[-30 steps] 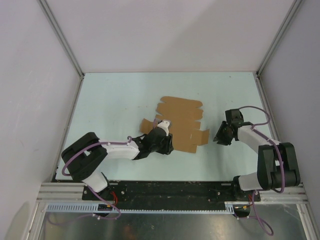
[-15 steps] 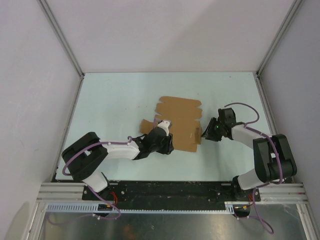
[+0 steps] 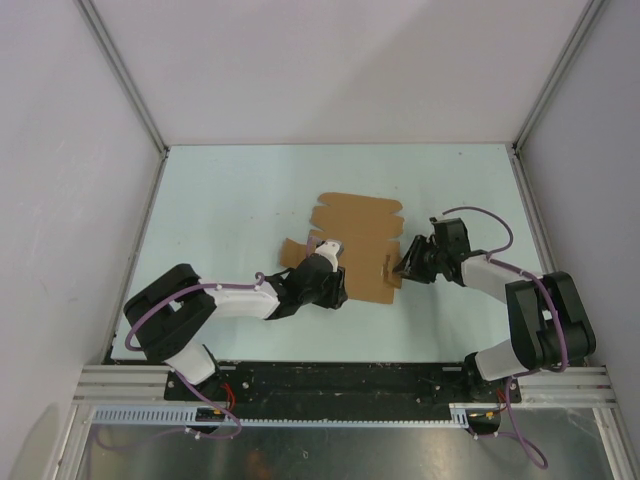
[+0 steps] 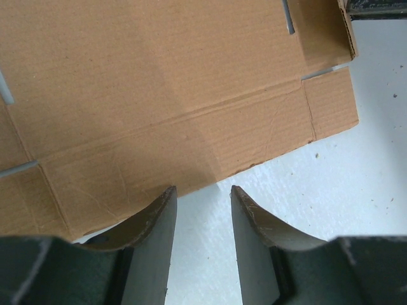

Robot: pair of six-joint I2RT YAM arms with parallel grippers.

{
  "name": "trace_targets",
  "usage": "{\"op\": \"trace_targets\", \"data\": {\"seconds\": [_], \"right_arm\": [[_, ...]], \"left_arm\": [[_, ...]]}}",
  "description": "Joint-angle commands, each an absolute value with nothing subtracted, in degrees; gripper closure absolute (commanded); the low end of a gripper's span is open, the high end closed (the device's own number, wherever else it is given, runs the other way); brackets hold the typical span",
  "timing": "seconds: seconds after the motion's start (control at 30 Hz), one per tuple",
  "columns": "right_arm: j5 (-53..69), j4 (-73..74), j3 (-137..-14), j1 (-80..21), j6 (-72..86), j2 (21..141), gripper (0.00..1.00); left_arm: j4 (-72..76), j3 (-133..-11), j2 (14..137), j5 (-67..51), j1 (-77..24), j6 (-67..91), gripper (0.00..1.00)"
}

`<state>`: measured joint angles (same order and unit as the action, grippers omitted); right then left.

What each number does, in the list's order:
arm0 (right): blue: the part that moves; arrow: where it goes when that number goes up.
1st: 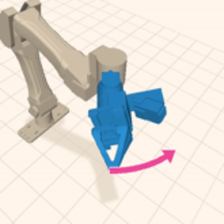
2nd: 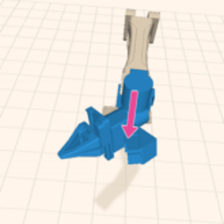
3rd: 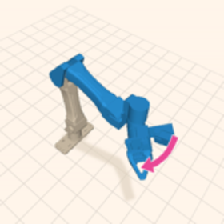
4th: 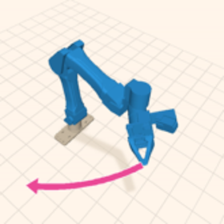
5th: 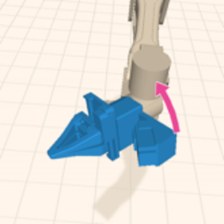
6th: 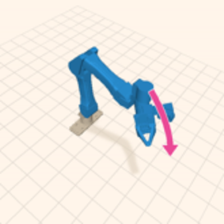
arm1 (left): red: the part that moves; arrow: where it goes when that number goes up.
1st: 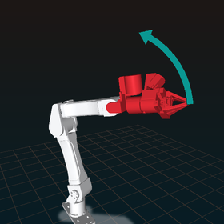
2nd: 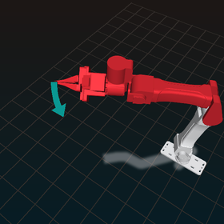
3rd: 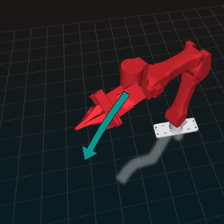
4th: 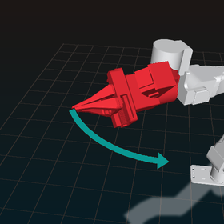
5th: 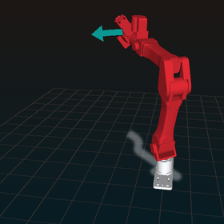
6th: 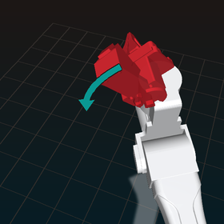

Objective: Fold the paper box

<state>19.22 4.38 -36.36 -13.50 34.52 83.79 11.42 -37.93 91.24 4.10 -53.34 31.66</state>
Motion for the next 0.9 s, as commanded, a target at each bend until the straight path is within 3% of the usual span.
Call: {"op": "trace_targets", "data": {"seconds": [0.0, 0.13, 0.37, 0.87], "right_arm": [[21.36, 0.79, -35.86, -13.36, 35.33, 83.76, 0.59], [18.46, 3.51, -35.77, -12.83, 34.9, 83.58, 0.54], [14.76, 6.94, -35.42, -10.99, 34.19, 82.09, 0.39], [29.96, -11.86, -29.89, -8.27, 37.61, 89.73, 0.36]], "left_arm": [[11.43, -37.18, 92.29, 3.16, -53.79, 32.43, 0.55], [11.43, -37.0, 92.11, 3.16, -53.79, 32.43, 0.55], [11.43, -37.09, 92.2, 3.08, -53.79, 32.52, 0.56], [11.43, -37.09, 92.02, 2.81, -53.79, 32.52, 0.56]]}}
